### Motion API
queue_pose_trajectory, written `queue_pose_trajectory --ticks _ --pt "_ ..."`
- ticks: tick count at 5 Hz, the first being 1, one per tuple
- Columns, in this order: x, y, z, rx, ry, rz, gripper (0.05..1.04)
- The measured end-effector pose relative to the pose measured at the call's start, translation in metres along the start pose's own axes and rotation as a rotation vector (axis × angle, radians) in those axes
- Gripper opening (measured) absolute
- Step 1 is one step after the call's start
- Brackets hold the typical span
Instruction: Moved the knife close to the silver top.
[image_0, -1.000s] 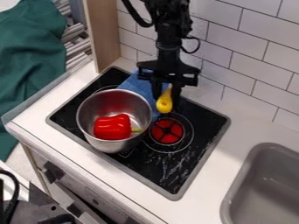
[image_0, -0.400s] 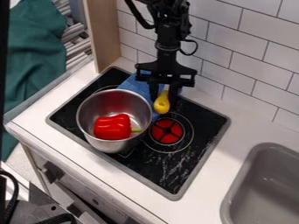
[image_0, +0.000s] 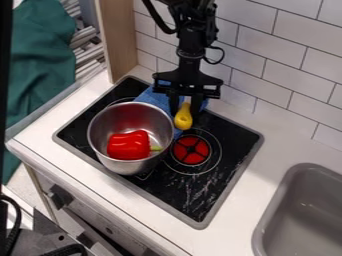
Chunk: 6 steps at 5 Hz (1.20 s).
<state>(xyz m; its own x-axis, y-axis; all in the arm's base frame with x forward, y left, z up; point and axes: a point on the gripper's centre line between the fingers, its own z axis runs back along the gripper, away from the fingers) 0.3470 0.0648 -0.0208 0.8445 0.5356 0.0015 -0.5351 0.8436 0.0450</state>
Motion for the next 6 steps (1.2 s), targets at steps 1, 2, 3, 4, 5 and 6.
queue_pose_trajectory --ticks 1,2,3,4,5,6 --pt "-0.0003 -0.0019 0.0021 -0.008 0.012 -0.001 0.361" --pt "-0.0010 -0.0022 0.0024 -0.010 0.018 -0.006 0.361" --pt "-0.0003 -0.0025 0.0024 -0.011 0.014 0.014 0.432" --pt "0.0000 -0.0049 0.0058 -0.019 0.031 0.001 0.747" --pt "-0.0027 -0.0063 0.0057 -0.031 0.050 -0.014 0.997" --pt "-0.0019 -0.0096 0.0046 -0.059 0.039 -0.088 1.007"
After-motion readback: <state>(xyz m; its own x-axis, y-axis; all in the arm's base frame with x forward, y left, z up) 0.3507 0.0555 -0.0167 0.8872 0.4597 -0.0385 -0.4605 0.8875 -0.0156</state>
